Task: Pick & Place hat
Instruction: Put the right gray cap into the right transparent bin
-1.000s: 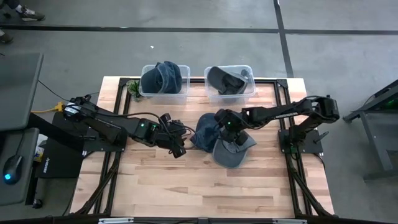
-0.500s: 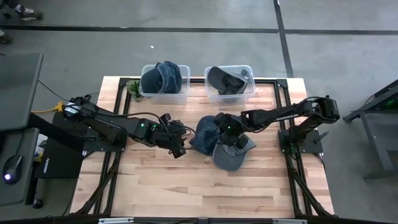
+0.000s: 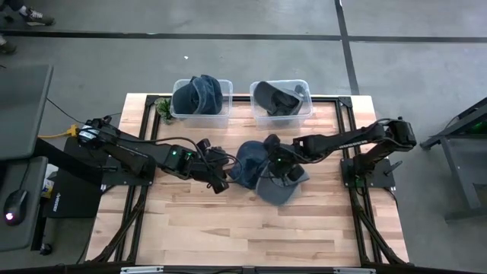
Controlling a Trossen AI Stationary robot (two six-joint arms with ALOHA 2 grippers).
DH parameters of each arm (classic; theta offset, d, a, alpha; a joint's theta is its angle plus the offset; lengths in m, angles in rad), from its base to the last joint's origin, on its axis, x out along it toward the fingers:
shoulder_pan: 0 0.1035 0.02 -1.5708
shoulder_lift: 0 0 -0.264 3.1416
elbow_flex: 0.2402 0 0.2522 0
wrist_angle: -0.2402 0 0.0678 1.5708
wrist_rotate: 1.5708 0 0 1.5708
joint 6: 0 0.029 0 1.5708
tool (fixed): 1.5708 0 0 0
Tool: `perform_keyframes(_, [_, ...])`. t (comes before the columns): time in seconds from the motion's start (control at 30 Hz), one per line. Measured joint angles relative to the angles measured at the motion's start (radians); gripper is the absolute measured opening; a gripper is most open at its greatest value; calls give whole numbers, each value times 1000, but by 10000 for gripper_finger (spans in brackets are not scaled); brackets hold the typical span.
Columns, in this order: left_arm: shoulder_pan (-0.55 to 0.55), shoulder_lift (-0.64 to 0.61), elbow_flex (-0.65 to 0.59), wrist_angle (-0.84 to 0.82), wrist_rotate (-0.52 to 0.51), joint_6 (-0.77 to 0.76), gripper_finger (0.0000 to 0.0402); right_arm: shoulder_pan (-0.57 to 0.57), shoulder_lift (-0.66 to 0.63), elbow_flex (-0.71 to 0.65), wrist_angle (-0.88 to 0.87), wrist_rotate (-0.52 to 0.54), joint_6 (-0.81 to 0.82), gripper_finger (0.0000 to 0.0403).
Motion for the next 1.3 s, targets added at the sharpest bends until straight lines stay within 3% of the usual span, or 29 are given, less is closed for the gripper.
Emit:
perform_keyframes(0.37, [0, 0, 0, 53, -1, 26, 227, 69, -6, 86, -203, 158, 243, 2])
perform_keyframes(0.7, [0, 0, 0, 110, -19, 30, 227, 160, -117, 110, -308, 358, 406, 1])
perform_keyframes(1.0, [1, 0, 0, 248, -122, 134, 227, 252, -263, 110, -374, 604, 567, 0])
perform_keyframes(1.3, [1, 0, 0, 341, -242, 307, 227, 282, -354, 110, -317, 833, 557, 0])
